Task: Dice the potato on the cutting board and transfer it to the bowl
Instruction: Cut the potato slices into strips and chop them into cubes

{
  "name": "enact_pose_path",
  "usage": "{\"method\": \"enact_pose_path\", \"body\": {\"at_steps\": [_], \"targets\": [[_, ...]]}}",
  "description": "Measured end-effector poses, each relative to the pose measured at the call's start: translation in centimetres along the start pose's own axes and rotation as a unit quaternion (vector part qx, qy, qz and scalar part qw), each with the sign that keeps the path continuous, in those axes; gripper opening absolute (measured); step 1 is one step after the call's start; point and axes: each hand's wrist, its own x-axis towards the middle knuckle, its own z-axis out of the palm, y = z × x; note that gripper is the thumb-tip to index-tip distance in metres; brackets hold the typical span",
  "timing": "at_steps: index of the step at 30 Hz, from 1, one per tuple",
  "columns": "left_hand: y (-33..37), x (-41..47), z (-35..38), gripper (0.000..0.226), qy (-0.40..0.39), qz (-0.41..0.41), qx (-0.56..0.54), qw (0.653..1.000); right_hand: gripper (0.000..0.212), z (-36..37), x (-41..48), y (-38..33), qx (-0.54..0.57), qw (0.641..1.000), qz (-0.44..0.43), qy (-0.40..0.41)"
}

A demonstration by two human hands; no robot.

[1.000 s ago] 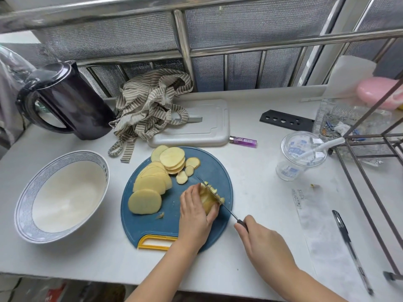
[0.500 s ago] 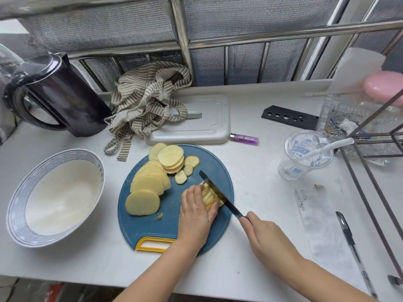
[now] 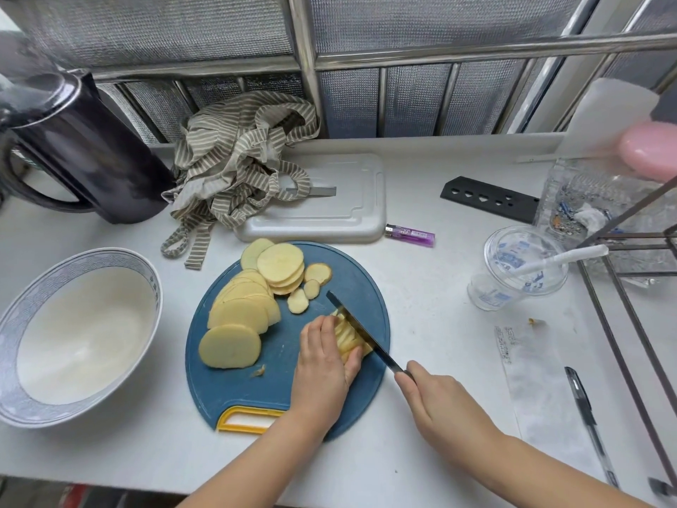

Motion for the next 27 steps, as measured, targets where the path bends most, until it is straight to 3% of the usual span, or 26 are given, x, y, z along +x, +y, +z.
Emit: {"method": "enact_pose_path", "body": {"at_steps": [17, 24, 27], "targets": [[0.0, 0.0, 0.1, 0.058, -0.001, -0.001, -0.014, 1.0, 0.034, -0.2, 2.1, -0.8, -0.029, 0.999, -0.002, -0.028], [-0.1, -0.1, -0.1, 0.056, 0.002, 0.012, -0.025, 1.0, 0.035, 0.0, 2.2, -1.3, -0.031, 0.999, 0.027, 0.0], [0.3, -0.1, -0.5, 0.056, 0.007, 0.007, -0.036, 0.999, 0.037, -0.2, 2.2, -1.2, 0.023, 0.998, 0.05, 0.022]]}}
